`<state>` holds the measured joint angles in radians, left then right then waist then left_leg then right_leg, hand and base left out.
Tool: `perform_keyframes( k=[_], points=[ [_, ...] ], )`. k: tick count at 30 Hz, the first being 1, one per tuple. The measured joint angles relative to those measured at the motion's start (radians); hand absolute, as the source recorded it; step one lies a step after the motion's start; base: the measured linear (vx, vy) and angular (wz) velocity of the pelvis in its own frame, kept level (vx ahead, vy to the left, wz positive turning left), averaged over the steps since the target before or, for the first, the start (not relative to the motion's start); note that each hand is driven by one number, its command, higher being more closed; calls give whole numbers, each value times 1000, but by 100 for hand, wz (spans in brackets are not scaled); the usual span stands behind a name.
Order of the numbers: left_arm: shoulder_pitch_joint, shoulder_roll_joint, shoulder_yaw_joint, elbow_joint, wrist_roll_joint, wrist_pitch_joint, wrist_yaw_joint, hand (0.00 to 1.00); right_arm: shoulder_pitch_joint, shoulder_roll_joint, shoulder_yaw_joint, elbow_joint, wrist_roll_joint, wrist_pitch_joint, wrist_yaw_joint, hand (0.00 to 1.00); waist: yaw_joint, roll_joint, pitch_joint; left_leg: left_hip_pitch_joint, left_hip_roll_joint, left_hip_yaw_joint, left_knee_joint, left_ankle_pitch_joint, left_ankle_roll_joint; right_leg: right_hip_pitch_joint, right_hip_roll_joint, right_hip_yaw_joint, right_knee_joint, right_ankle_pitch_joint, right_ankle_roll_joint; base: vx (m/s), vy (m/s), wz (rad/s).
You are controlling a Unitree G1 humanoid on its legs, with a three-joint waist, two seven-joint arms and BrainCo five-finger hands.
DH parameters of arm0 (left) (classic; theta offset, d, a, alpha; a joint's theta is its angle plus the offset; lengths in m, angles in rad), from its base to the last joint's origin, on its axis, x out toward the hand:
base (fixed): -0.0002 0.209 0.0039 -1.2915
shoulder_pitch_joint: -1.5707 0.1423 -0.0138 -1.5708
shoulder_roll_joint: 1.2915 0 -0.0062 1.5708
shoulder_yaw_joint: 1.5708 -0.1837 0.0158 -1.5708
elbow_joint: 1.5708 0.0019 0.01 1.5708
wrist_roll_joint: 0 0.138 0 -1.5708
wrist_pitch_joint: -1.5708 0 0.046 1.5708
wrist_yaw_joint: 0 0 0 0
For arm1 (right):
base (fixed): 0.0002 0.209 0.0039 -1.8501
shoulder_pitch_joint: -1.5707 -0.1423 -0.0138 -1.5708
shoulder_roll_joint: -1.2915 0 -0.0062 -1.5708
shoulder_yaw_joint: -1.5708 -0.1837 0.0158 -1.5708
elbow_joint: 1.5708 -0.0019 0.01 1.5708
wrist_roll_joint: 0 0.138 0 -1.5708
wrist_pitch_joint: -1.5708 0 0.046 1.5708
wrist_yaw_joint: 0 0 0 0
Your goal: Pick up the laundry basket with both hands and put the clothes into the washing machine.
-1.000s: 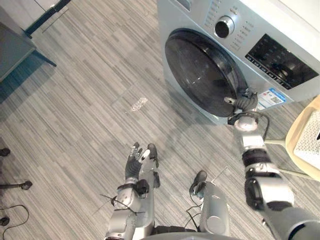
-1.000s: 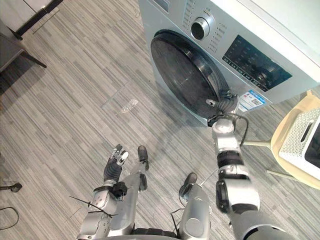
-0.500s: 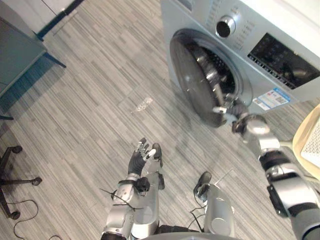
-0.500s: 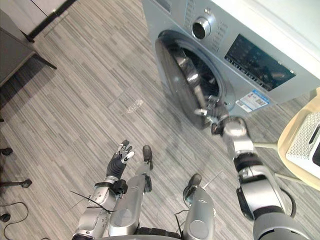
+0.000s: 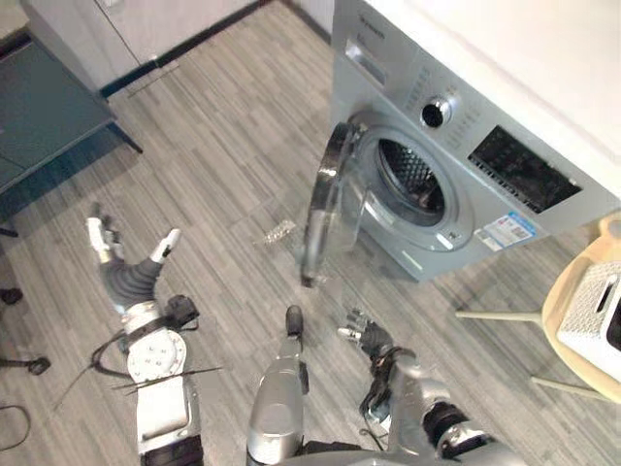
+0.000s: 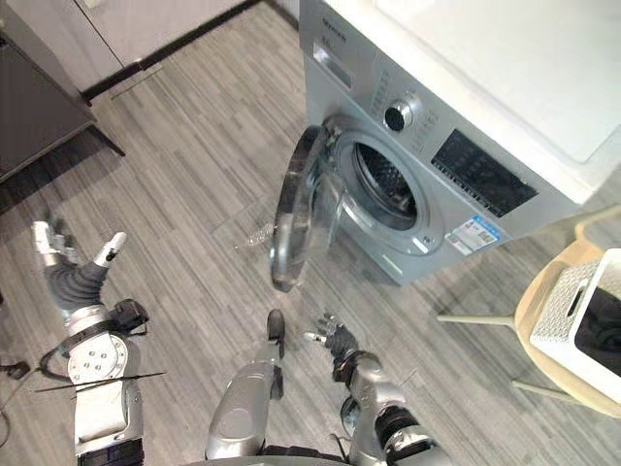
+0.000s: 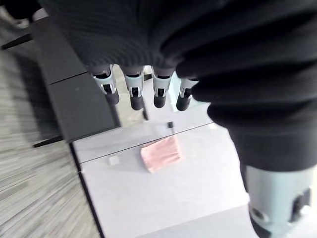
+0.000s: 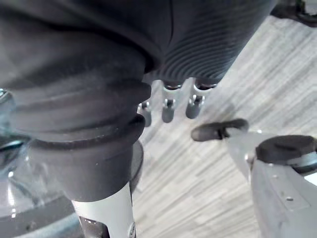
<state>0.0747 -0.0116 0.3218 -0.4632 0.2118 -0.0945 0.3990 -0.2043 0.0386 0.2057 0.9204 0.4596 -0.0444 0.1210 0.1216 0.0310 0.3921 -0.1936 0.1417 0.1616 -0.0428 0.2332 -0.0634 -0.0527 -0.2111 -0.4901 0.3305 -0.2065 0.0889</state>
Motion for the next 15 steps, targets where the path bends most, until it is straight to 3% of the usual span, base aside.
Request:
perform_keyframes(
  k=[2,4,7,8,9,11,12,14,15],
  points=[
    [0,1,-26,-84,44,-12,22,0,14,21,1,18,-24,-15,-22,0,-2,0,-15,11,-1,7,0,0,0,15,4,2,-18,14,7,65,-20,-10],
    [-6,19,-125,-161,56,-47,15,0,16,27,21,56,-104,-22,-40,0,-3,5,-27,32,-4,11,-1,-2,3,37,5,8,-35,24,13,40,-17,-8],
    [-21,81,-393,-143,-25,-97,-79,0,6,19,34,132,-248,-12,-54,0,-1,14,-62,34,0,20,-20,-2,2,37,19,15,-63,38,8,10,-15,-8],
    [-42,108,-510,-88,-146,-113,-161,0,-5,16,45,163,-328,6,-55,0,-2,16,-73,35,4,29,-26,-1,2,35,23,23,-77,48,8,3,-15,-19],
    [-60,121,-563,-46,-210,-114,-204,0,-8,14,50,174,-375,17,-55,0,-2,17,-78,35,6,35,-27,-1,2,33,25,27,-82,51,8,9,-40,-23],
    [-204,144,-778,240,-397,-93,-332,0,-35,9,50,233,-523,52,-58,0,-7,18,-80,29,16,40,-26,0,1,29,35,33,-101,69,10,2,-45,-13],
    [-255,144,-827,329,-450,-68,-361,0,-44,9,49,247,-564,68,-60,0,-8,17,-80,25,17,39,-26,1,0,28,35,32,-108,74,11,-10,-4,-6],
    [-445,100,-962,719,-573,22,-435,0,-86,9,43,284,-676,109,-78,0,-27,-2,-70,0,19,33,-25,8,-8,8,38,29,-111,82,12,0,0,0],
    [-484,77,-971,806,-578,51,-441,0,-98,10,37,285,-695,120,-82,0,-34,-8,-65,-10,18,29,-23,10,-11,-2,37,26,-106,82,12,0,0,0]
  ],
)
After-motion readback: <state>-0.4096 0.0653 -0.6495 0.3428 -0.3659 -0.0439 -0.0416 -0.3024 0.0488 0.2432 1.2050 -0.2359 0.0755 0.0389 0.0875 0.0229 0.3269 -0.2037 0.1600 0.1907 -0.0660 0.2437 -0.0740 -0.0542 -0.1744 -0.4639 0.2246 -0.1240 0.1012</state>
